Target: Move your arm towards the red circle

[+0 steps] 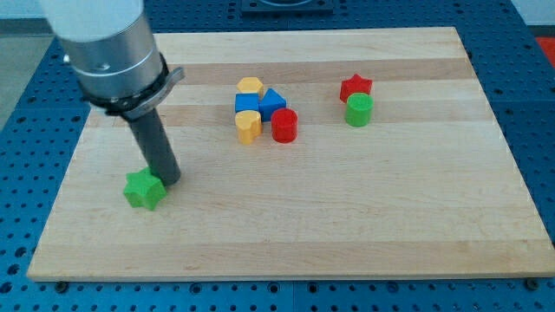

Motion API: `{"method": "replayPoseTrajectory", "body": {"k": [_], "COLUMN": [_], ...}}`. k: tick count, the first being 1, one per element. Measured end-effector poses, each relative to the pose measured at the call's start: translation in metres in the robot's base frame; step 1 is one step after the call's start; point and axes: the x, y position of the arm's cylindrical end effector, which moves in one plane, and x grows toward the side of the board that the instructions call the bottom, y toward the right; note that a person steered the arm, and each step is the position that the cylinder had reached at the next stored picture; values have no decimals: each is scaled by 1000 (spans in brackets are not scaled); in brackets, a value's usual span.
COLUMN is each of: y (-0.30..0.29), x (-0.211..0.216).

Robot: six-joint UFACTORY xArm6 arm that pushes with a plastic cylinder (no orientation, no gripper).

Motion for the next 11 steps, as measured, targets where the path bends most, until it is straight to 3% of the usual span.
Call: {"method": "replayPoseTrajectory", "body": {"k": [2, 3, 7, 10, 11], "y": [-18, -13, 186, 193, 168], "x": [34, 32, -26, -107, -103]}}
